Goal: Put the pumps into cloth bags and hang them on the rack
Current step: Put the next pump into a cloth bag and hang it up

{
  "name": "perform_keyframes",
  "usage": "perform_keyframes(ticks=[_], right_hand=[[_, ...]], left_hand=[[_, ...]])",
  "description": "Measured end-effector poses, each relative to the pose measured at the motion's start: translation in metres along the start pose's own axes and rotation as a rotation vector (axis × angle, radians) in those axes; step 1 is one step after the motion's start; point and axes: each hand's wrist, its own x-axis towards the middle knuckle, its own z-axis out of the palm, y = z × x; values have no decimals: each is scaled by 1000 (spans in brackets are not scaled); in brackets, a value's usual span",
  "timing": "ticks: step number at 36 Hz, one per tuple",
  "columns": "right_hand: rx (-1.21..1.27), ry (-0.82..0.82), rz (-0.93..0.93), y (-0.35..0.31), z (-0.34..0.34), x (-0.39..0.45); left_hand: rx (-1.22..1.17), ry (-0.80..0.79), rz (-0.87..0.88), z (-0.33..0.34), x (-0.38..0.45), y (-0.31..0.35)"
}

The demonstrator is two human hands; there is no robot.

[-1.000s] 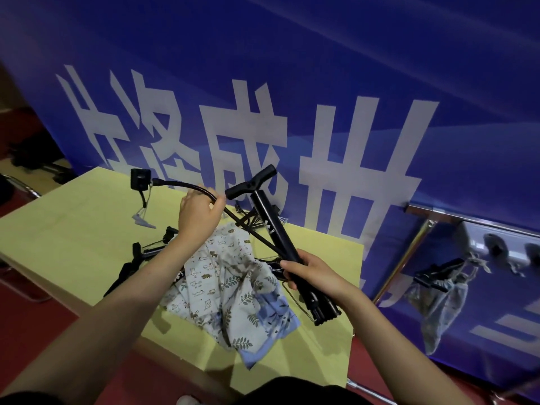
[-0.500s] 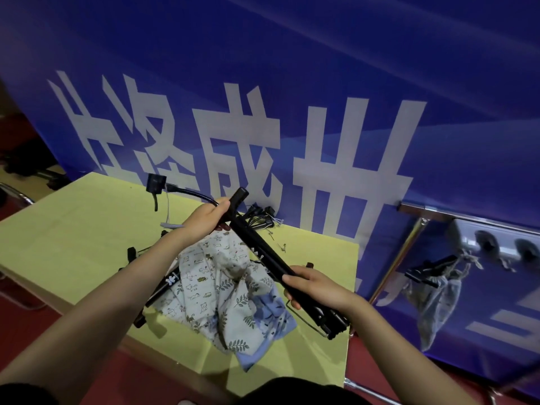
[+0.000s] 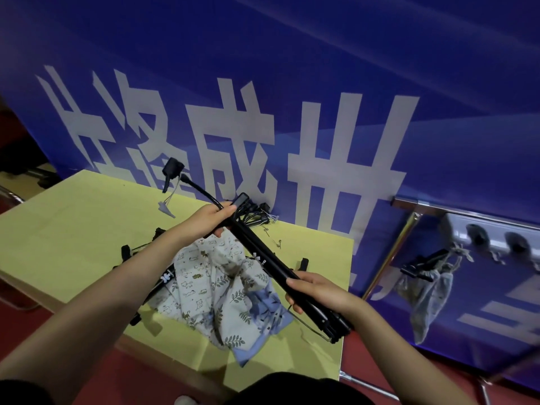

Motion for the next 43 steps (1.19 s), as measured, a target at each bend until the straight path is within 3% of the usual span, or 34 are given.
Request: perform_keyframes(ticks=[11, 20, 27, 29, 35, 40, 43], right_hand=[[-21, -10, -4, 1, -8, -7], [-131, 18, 85, 4, -10, -4], [-573, 292, 169, 1, -7, 14], [-632, 341, 198, 3, -9, 17], [-466, 280, 164, -1, 4, 15], [-353, 462, 85, 2, 4, 23], [-330, 552, 76, 0, 5, 25]], left_hand=[[-170, 11, -9, 9, -4, -9], [-281, -98, -70, 7, -7, -12], [-255, -16, -64, 24, -3, -6], [-344, -25, -40, 28, -2, 4], [-570, -24, -64, 28, 4, 18], [-941, -1, -60, 33, 10, 8], [-881, 48, -58, 39, 12, 1]])
